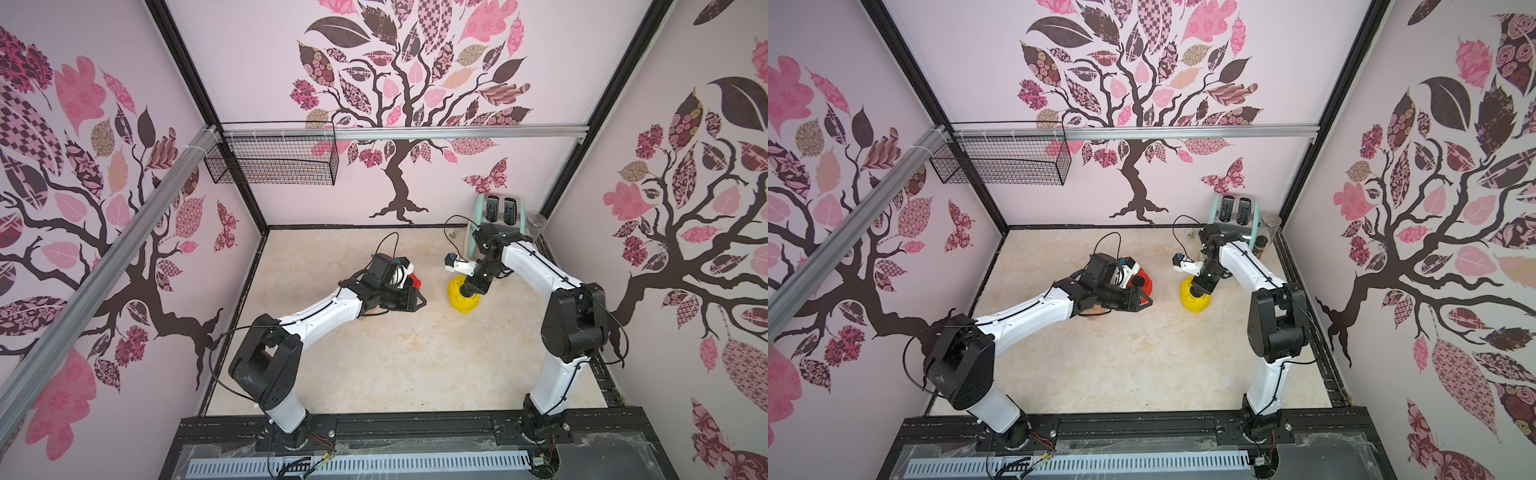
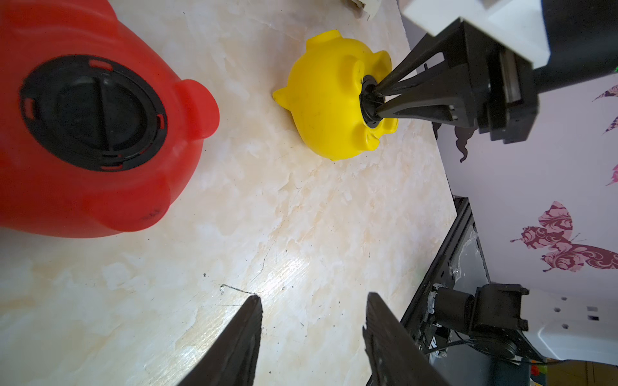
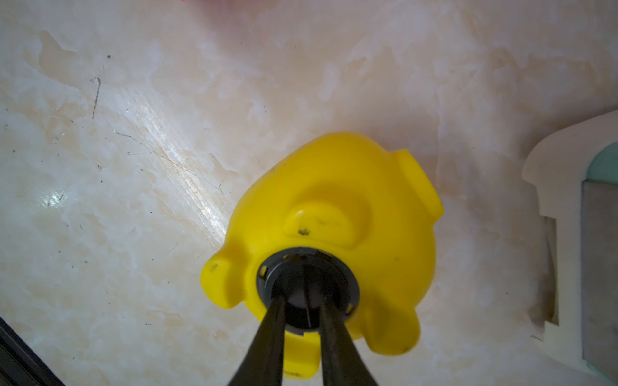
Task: Close piggy banks
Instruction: Screw the knob on the piggy bank.
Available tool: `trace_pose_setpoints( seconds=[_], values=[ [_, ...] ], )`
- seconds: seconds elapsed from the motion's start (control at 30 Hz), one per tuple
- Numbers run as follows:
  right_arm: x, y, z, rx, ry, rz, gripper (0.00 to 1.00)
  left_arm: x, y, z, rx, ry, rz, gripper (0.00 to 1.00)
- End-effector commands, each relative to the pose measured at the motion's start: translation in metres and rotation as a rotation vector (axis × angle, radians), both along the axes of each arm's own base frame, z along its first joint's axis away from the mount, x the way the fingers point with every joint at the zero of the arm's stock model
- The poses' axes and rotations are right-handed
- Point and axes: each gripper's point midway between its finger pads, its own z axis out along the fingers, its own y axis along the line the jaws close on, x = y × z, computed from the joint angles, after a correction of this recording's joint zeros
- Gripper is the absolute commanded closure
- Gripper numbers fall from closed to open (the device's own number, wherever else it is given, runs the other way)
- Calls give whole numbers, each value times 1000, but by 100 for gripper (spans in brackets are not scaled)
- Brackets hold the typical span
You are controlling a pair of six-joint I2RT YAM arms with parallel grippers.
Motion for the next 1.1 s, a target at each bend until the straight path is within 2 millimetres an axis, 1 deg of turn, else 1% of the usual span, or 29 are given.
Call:
trace_pose_setpoints(
  seconds=[0.0,0.27,0.47,0.63,0.73,0.8,0.87,0.93,1.07],
  values=[
    [-1,2,-2,-11,11,14,78,2,1,8,-12,-41,-8,48],
    [-5,1,-18,-42,39,21,80,2,1,6,-8,-37,-11,48],
    [-5,-1,-23,-62,46,22,92,2,1,5,-5,-36,-14,48],
    [-4,-1,-17,-66,30,30,100,2,1,3,-2,-31,-16,48],
    [-2,-1,-11,-76,10,62,100,1,1,3,-1,-32,-15,48],
    [-5,-2,-11,-99,-1,123,100,2,2,3,4,-34,-13,48],
    [-3,-4,-10,-118,-24,156,100,2,1,1,6,-30,-16,48],
    [-4,-5,-12,-131,-28,185,100,2,1,1,6,-27,-17,48],
    [2,-11,-16,-175,-56,207,100,1,2,0,10,-27,-16,48]
  ],
)
